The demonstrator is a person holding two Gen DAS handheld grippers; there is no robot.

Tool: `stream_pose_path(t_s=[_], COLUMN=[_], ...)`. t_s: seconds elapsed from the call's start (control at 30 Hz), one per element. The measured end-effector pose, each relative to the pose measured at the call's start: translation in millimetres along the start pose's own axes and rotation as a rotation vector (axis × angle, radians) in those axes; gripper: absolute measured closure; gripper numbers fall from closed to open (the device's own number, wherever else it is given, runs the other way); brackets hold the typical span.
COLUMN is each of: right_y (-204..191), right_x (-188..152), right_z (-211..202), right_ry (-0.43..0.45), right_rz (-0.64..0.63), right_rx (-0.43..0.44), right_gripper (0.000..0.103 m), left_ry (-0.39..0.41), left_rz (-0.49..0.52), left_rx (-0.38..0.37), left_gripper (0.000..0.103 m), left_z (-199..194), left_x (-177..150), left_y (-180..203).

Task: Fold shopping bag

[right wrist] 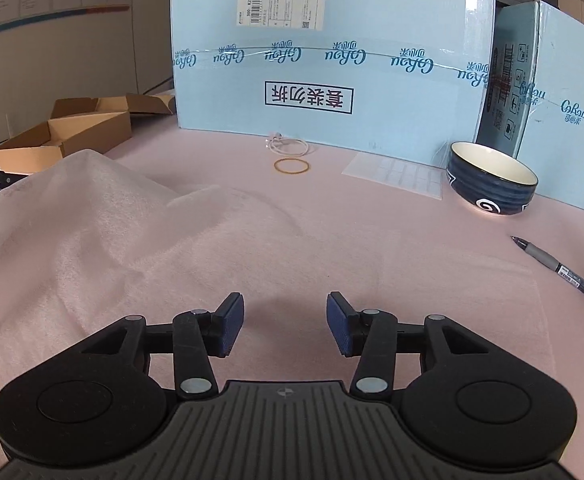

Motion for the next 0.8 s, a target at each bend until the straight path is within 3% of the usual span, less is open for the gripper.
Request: stream_pose_path(t_s=[0.07, 0.13, 0.17, 0.33, 0.5, 0.6, 0.7, 0.8], right_y=[-0.4, -0.8, -1.0, -0.6, -0.2, -0.1, -1.0, -1.3], right_x=[-2.6, -5.1, -6.4, -9.8, -10.9, -11.2, -11.5, -11.5], right_z=[7.0, 13.9, 17.3, 26.8, 27.1, 27.4, 27.7, 27.7], right_ry=[-0.009, -0.018, -0.023, -0.038, -0.038, -0.039, -0.040, -0.040], right_rz=[-0.004, -0.009, -0.011, -0.012, -0.004, 0.000, -0.004, -0.006], right_rx=[-0.019, -0.039, -0.048, -0.071, -0.067, -0.063, -0.064, -0.066], right_gripper=[0.041, 0.029, 0.029, 0.026, 0.023, 0.021, 0.020, 0.020], left_ry=[-0.028, -0.036, -0.039, -0.026, 0.052, 0.046, -0.032, -0.098], left_rz=[0.000, 0.037, 0.057, 0.055, 0.075, 0.065, 0.049, 0.024], left_rx=[-0.019, -0.029, -0.023, -0.089, -0.034, -0.018, 0.035, 0.064], left_gripper=[0.068, 0.099, 0.103, 0.103, 0.103, 0.103, 0.099, 0.086], left_z=[8.2, 11.5, 11.8, -11.0, -68.7, -94.1, -95.0, -85.2], left_x=[-2.6, -6.1, -7.1, -5.8, -1.1, -8.8, -30.5, -47.4], left_y=[5.8, 15.0, 18.8, 28.4, 11.7, -2.0, -18.3, -29.5])
Point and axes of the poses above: each gripper's, at about its wrist camera, not at the fingertips, and z roughly the way its jaws point, y to its right, x to its top, the point moved 6 cm from there along z, roughly the way its jaws point, and after that the axes turned 7 degrees about x, right-handed, at the moved point
